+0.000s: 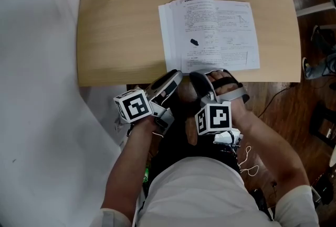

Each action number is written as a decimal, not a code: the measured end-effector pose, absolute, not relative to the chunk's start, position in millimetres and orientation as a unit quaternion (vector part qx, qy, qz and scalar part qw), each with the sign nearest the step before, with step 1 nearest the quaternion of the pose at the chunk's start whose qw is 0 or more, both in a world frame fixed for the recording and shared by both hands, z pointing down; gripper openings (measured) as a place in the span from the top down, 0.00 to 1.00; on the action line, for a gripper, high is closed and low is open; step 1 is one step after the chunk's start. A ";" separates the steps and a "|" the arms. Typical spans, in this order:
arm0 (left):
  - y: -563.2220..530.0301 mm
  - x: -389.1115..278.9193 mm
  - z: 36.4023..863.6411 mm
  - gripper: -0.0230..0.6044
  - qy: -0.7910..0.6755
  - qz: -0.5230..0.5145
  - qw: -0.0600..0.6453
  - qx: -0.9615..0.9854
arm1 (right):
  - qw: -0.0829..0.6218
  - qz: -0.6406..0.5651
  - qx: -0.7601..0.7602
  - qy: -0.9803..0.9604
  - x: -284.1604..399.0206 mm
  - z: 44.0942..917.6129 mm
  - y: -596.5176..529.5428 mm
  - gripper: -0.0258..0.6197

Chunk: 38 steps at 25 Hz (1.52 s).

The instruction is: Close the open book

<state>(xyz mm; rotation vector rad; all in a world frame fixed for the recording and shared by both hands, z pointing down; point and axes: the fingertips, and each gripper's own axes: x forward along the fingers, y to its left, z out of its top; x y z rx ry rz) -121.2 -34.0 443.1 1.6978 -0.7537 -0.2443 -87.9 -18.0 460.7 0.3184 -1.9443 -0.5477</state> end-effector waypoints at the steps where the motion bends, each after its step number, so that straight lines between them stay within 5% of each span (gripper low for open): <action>1: -33.1 -120.6 443.3 0.81 -0.323 -0.105 0.593 0.730 | 0.521 -0.228 0.135 -0.811 -87.6 460.5 -18.3 0.96; 23: -47.1 -100.9 448.0 0.81 -0.291 -0.105 0.623 0.719 | 0.478 -0.217 0.178 -0.832 -85.6 431.2 -20.8 0.96; 25: -50.8 -100.4 446.2 0.97 -0.296 -0.102 0.617 0.722 | 0.476 -0.222 0.185 -0.831 -84.0 430.1 -22.8 0.96; 29: -55.3 -98.0 438.4 0.97 -0.301 -0.099 0.604 0.731 | 0.463 -0.244 0.213 -0.825 -78.2 423.8 -30.4 0.96; 33: -58.8 -93.4 426.1 0.97 -0.301 -0.104 0.598 0.735 | 0.449 -0.220 0.232 -0.834 -72.5 421.1 -30.1 0.78; 38: -57.2 -79.9 415.2 0.97 -0.301 -0.100 0.602 0.733 | 0.447 -0.231 0.276 -0.819 -62.2 415.8 -36.5 0.78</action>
